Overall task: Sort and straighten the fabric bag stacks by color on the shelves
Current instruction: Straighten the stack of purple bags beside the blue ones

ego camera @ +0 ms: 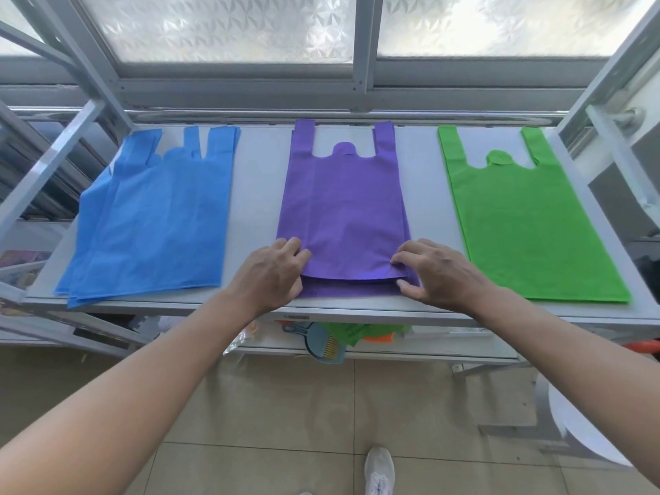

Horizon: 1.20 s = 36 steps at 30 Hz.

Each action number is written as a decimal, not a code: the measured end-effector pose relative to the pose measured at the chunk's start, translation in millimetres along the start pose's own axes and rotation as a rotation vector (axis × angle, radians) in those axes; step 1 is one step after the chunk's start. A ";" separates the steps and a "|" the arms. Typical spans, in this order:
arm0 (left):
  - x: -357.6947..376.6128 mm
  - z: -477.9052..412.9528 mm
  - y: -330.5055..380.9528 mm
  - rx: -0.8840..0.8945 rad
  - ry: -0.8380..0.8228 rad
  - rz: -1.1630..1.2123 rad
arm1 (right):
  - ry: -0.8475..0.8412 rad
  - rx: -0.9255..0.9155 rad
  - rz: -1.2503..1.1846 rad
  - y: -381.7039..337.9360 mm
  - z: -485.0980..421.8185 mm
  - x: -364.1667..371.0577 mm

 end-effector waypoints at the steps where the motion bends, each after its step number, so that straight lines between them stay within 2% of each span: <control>1: 0.0 0.5 0.0 -0.013 0.014 0.027 | 0.006 -0.004 -0.003 0.4 -0.2 -0.3; 6: -0.5 1.2 8.4 -0.047 0.051 -0.007 | 0.107 0.084 -0.162 3.4 -3.0 -6.2; 11: -0.5 -1.6 9.3 -0.075 0.121 0.008 | 0.180 0.264 -0.481 19.5 -1.0 0.1; 13: 3.1 1.2 0.5 -0.201 0.120 0.096 | 0.198 0.310 -0.538 22.6 4.6 5.3; 16: 9.1 10.1 -18.7 -0.604 0.146 0.428 | 0.205 0.401 -0.701 24.1 12.6 9.0; 19: 19.5 18.0 -32.3 -1.000 0.129 0.994 | 0.186 0.557 -1.050 21.1 15.4 12.7; 21: 28.6 17.7 -35.0 -1.145 0.076 1.297 | 0.215 0.703 -1.320 20.8 12.9 17.6; 23: 29.9 11.8 -37.9 -1.224 0.031 1.500 | 0.251 0.837 -1.414 26.2 7.3 21.0; 26: 28.7 -4.5 -35.9 -1.184 -0.116 1.678 | 0.259 0.945 -1.397 34.2 -1.5 26.1; 29: 29.7 -15.5 -30.5 -1.053 -0.294 1.542 | 0.256 0.986 -1.322 40.5 -7.2 28.6; 32: 26.9 -17.8 -25.7 -0.922 -0.281 1.378 | 0.242 0.996 -1.249 42.6 -9.8 28.7; 36: 22.0 -13.3 -21.2 -0.819 -0.202 1.280 | 0.221 0.962 -1.176 38.0 -11.2 27.7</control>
Point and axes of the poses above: each hand's wrist, its own z-axis away from the middle knuckle, its own x-axis out of the palm, y = z × x, the point moved 5 cm from there along -z, towards the middle knuckle, and after that the axes turned 9 degrees about -z, right-handed, at the moved point
